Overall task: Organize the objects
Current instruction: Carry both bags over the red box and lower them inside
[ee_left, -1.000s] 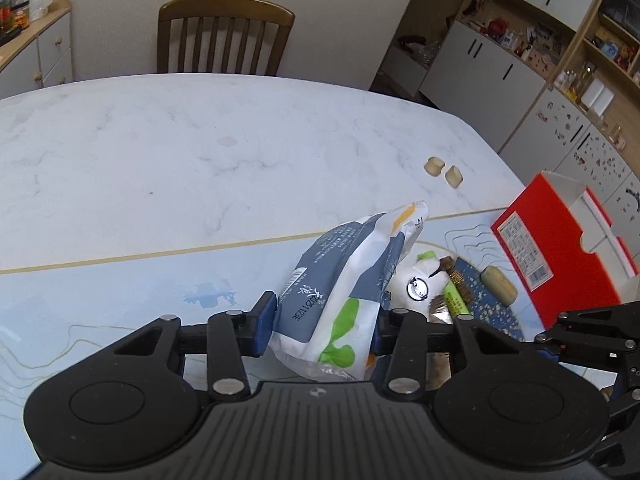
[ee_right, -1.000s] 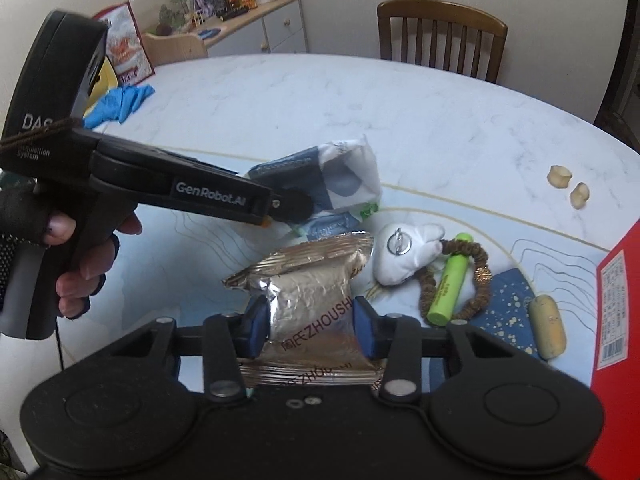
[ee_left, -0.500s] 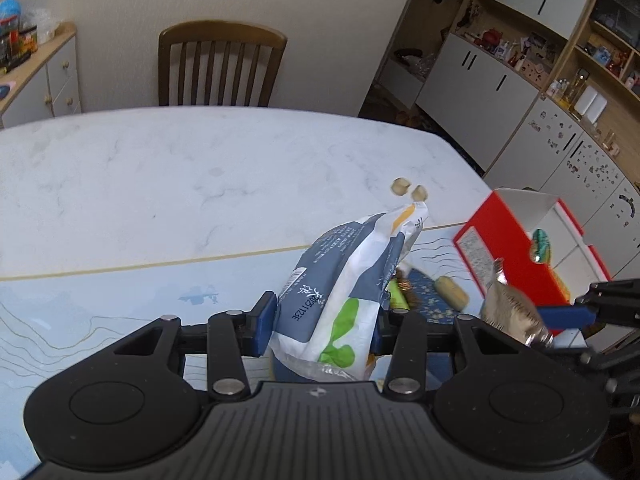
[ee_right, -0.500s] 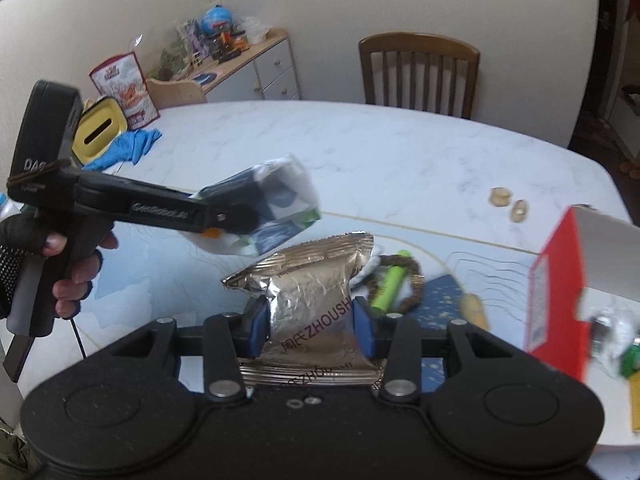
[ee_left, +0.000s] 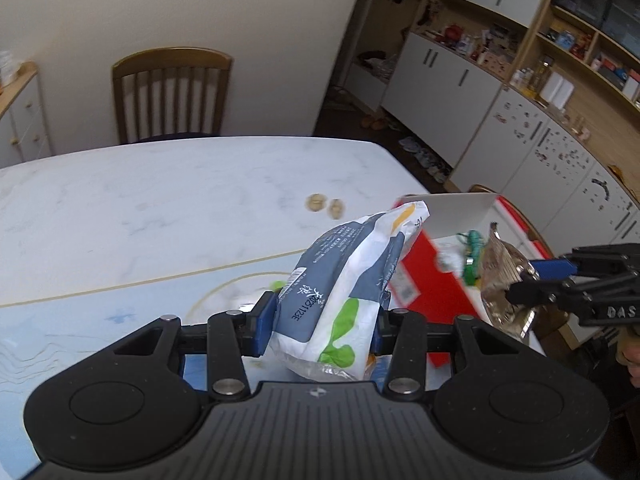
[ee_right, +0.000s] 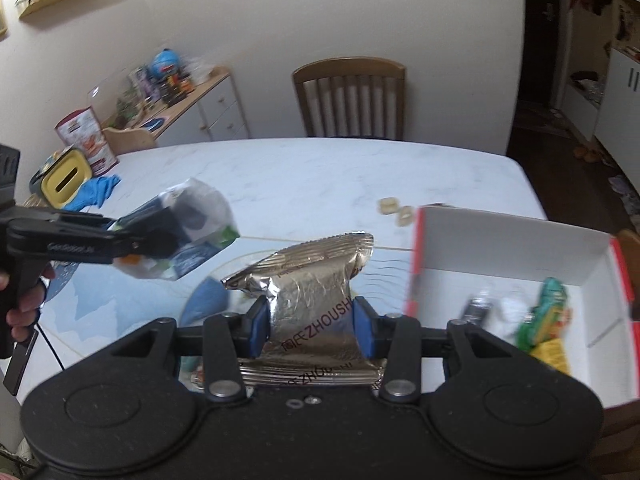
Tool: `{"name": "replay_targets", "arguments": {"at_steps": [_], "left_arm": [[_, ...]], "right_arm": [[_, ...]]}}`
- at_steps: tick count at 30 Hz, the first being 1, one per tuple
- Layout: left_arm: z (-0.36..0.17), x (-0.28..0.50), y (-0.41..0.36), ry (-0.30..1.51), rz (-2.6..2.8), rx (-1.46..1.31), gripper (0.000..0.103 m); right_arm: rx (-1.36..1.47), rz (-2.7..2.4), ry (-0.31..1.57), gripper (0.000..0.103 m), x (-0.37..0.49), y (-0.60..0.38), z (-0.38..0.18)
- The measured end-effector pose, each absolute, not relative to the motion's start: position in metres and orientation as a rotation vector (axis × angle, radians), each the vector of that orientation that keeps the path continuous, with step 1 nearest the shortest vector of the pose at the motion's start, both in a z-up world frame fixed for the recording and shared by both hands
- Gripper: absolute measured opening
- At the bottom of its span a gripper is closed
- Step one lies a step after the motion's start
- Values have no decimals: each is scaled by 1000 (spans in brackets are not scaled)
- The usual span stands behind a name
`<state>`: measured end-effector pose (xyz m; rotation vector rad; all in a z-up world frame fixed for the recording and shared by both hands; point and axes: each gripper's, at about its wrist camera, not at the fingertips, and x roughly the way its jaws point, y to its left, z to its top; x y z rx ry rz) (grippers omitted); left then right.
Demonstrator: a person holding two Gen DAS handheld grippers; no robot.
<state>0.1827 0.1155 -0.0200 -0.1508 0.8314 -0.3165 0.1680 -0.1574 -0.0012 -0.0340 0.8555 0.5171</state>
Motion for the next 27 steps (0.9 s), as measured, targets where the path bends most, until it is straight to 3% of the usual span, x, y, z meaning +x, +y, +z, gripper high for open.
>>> {"name": "replay_targets", "arguments": {"at_steps": [16,27], "left_arm": [[-26,214,-39,868,-461,-44,43],[-58,239,-130,948,-499,53,43]], "right_arm": [[5,340,831,42,207,-301,3],[-35,315,870,42,240,-343,-24]]}}
